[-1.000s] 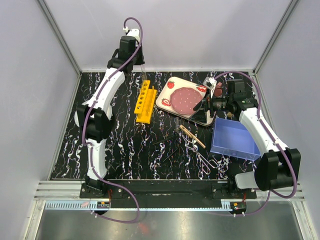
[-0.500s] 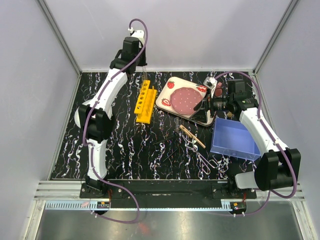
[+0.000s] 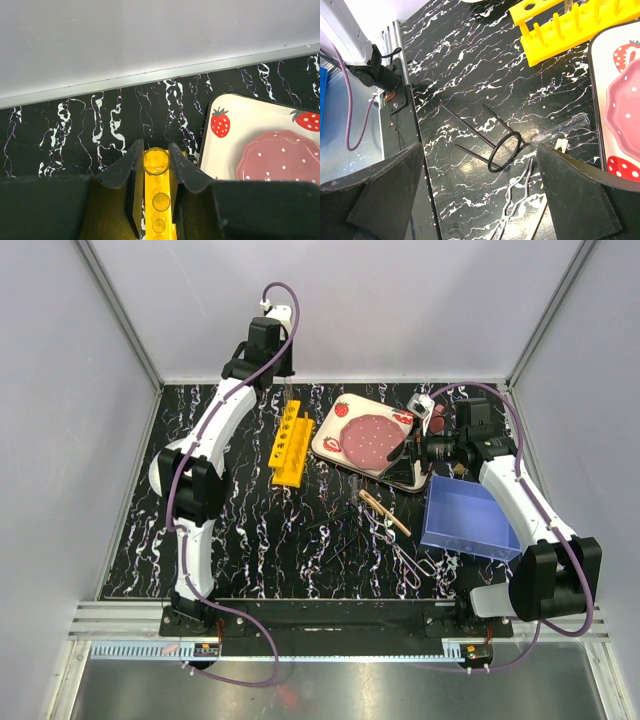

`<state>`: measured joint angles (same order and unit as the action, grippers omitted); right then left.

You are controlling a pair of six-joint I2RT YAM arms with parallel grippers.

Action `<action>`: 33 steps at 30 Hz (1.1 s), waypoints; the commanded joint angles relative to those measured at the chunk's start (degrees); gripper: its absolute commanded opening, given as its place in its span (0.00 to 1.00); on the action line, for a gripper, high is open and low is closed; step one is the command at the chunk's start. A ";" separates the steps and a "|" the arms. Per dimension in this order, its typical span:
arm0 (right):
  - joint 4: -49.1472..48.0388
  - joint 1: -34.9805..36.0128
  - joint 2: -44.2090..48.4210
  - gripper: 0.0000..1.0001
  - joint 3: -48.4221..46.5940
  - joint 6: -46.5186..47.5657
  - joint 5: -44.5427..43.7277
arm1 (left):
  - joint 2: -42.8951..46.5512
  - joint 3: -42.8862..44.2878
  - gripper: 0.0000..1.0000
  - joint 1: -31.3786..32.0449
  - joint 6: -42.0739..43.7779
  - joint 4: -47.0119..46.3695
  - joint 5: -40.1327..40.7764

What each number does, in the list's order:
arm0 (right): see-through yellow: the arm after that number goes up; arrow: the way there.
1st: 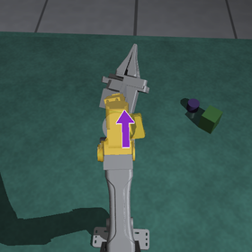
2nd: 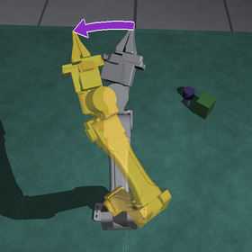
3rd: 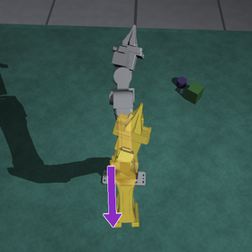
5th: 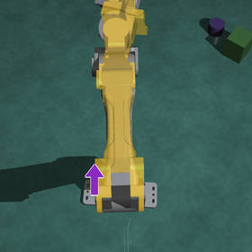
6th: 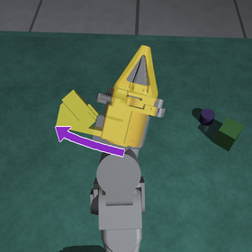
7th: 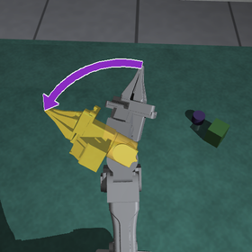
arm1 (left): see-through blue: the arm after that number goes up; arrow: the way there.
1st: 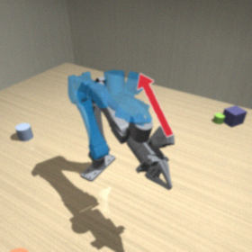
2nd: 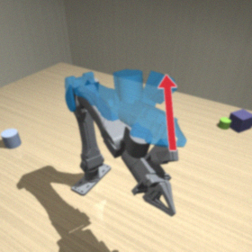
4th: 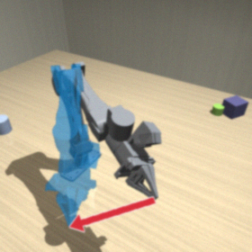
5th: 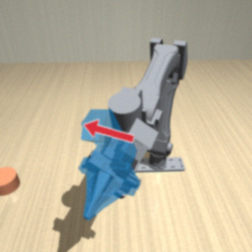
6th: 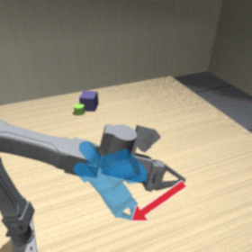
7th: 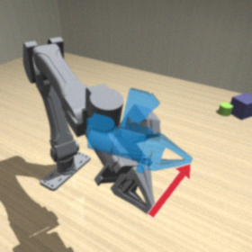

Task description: Organize the chemistry lab equipment

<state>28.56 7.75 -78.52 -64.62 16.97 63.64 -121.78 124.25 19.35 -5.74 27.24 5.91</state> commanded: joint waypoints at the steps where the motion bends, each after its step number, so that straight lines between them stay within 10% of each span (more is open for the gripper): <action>1: -0.87 -0.45 0.74 1.00 -0.15 0.87 1.31 | 1.19 0.12 0.17 0.16 0.82 -1.05 1.12; 33: -0.87 -0.72 0.74 1.00 0.02 1.05 1.31 | -0.22 -5.76 0.17 0.07 1.26 -5.27 2.26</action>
<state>28.56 7.35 -78.52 -64.58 16.99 63.70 -123.20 121.64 19.38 -5.72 24.71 6.90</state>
